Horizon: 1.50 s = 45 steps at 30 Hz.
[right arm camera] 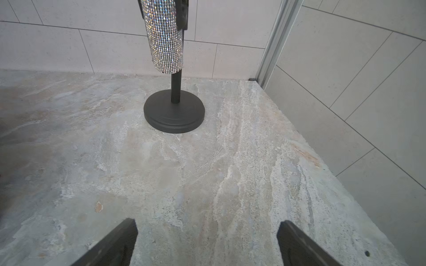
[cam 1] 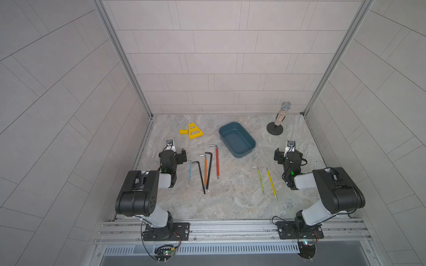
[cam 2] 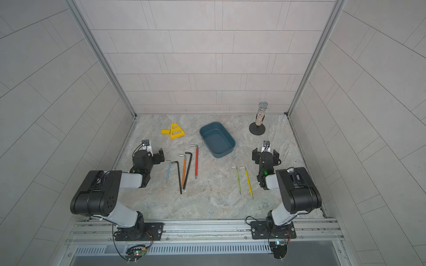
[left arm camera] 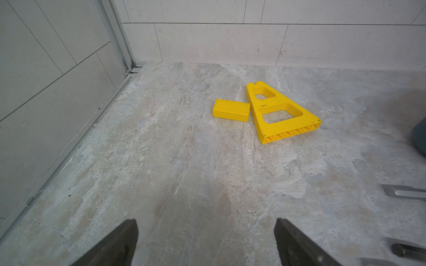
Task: Put the hex key on the desktop into the storage box
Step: Pick up the Allen key from the center of the board.
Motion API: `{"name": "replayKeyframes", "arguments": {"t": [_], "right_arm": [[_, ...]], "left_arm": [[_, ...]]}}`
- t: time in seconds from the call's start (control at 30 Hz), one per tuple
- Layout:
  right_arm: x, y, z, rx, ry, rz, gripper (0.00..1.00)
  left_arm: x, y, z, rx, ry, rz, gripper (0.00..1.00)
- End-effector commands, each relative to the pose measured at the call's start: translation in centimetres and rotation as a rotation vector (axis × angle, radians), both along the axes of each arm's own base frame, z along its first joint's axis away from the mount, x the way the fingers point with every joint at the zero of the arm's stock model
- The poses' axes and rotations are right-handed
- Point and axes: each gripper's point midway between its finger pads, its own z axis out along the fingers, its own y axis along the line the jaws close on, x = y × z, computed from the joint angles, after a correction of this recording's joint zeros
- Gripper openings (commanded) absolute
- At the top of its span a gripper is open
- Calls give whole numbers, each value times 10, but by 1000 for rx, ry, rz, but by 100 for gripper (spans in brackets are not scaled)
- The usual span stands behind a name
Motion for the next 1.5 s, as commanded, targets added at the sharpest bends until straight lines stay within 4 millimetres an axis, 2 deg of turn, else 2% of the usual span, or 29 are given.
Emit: {"name": "replayKeyframes", "arguments": {"t": [0.0, 0.97, 1.07, 1.23, 1.33, 1.4, 1.47], "right_arm": [[3, -1, 2, -6, 1, -3, 100], [3, -2, 1, 5, 4, 3, 100], [3, -2, 0, 6, 6, 3, 100], [3, -2, 9, -7, 5, -7, 100], [0, -7, 23, -55, 59, -86, 100], [0, -9, 32, -33, 121, -127, 100], [-1, -8, 36, -14, 154, -125, 100]], "left_arm": [[4, 0, 5, 3, -10, 3, 100], [4, 1, 5, 4, -11, 9, 100], [2, 8, 7, 2, -26, 53, 100], [-14, 38, 37, 11, -51, 245, 100], [-30, 54, 59, 13, -95, 361, 100], [-47, 72, 71, -14, -119, 504, 100], [-55, 76, 80, -57, -136, 558, 100]]}}
